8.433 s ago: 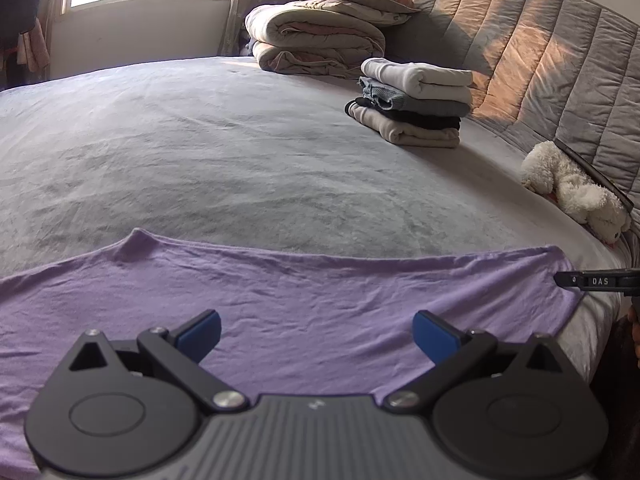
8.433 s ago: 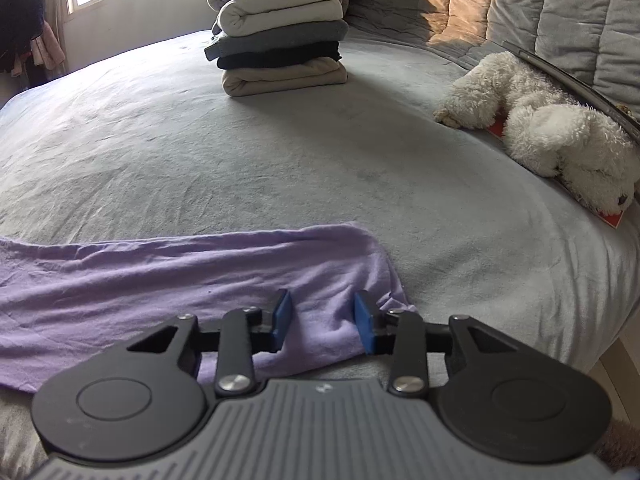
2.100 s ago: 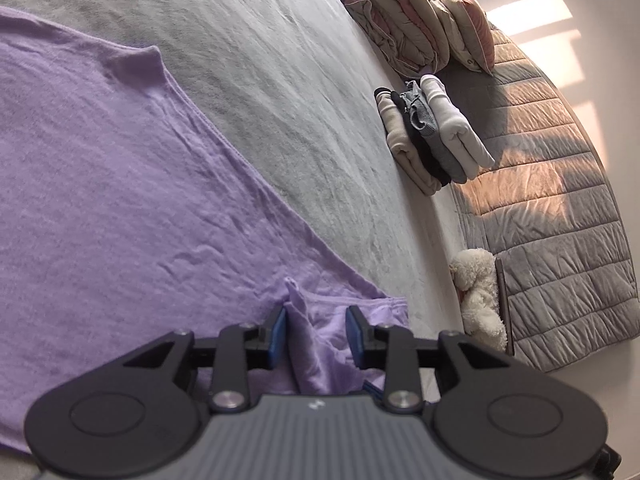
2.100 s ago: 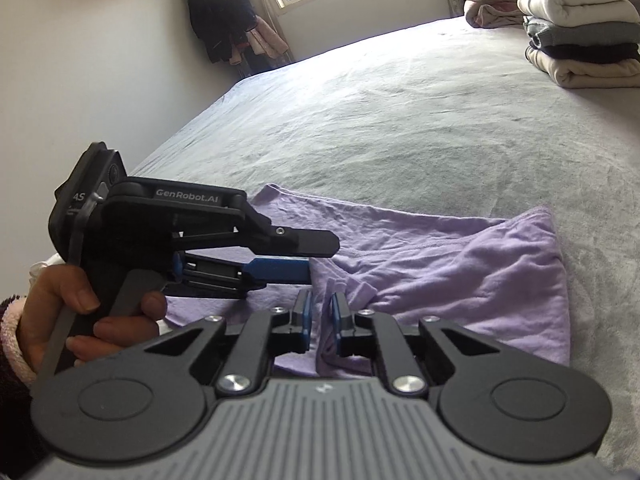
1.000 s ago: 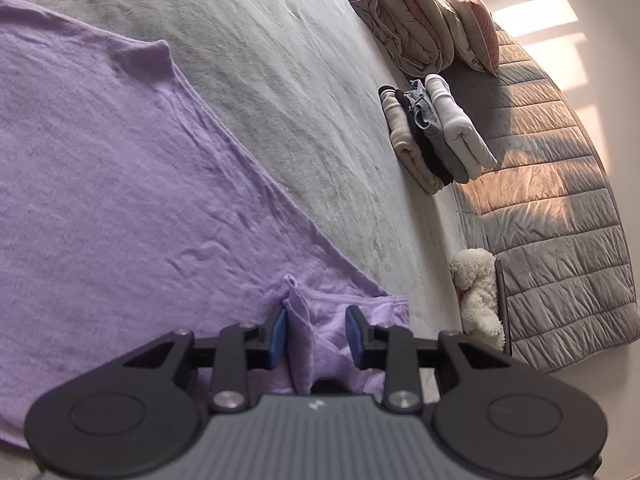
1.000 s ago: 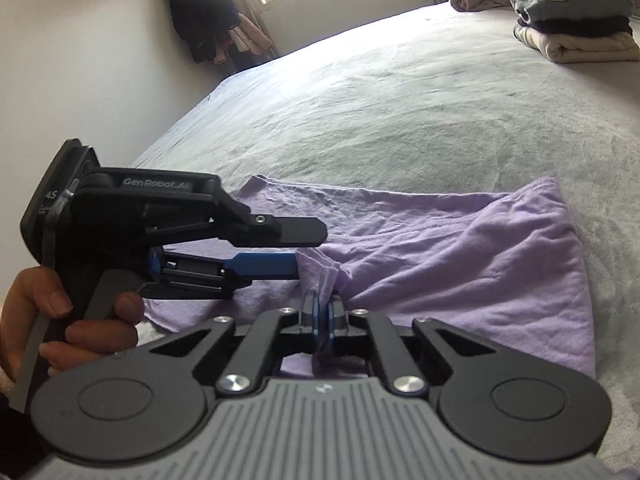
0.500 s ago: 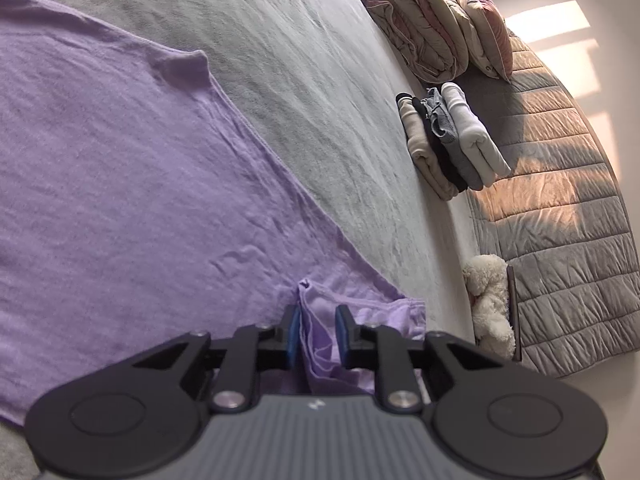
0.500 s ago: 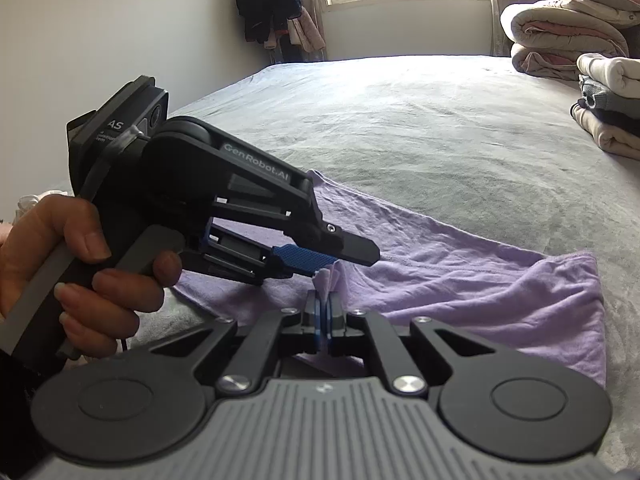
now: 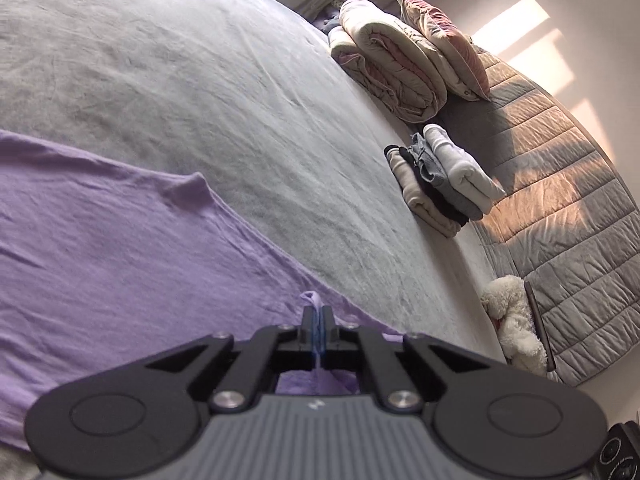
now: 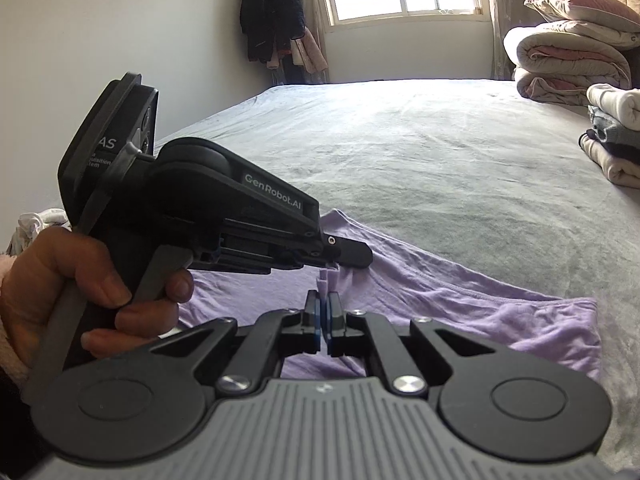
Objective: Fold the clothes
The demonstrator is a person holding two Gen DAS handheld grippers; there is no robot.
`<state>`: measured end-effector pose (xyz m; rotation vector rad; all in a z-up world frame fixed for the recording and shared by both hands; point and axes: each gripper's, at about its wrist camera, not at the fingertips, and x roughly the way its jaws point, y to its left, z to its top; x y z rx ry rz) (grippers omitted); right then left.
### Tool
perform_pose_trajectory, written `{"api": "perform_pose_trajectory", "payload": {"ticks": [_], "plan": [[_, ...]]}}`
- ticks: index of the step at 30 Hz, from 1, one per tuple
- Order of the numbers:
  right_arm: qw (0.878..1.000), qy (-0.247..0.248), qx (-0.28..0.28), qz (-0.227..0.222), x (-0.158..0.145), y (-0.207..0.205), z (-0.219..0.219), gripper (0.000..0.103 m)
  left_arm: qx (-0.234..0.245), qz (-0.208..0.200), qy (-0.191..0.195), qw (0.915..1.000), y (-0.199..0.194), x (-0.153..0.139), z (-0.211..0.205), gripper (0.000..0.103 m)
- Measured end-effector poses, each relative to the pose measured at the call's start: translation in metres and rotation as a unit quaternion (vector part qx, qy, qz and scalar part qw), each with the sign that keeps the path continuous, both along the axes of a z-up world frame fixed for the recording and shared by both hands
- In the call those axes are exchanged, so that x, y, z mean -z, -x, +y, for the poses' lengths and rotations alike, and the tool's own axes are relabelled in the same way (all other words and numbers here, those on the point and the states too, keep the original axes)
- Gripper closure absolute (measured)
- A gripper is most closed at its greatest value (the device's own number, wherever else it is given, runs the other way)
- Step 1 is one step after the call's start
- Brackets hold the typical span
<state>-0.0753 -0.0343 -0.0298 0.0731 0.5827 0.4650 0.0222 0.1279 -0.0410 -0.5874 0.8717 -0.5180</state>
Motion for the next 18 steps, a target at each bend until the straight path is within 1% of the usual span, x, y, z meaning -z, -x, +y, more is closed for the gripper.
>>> {"api": "perform_pose_trajectory", "payload": {"ticks": [4, 10, 18], "plan": [[1.000, -0.009, -0.011, 0.004, 0.002, -0.009, 0.021, 0.099, -0.014, -0.012, -0.005, 0.9998, -0.003, -0.004, 0.024, 0.102], [0.999, -0.029, -0.023, 0.019, 0.007, -0.026, 0.050, 0.099, -0.035, -0.019, -0.017, 0.9990, -0.005, -0.005, 0.060, 0.102], [0.997, -0.039, -0.060, 0.020, 0.008, -0.040, 0.100, 0.099, -0.066, -0.025, -0.032, 0.9970, -0.005, -0.004, 0.114, 0.102]]}}
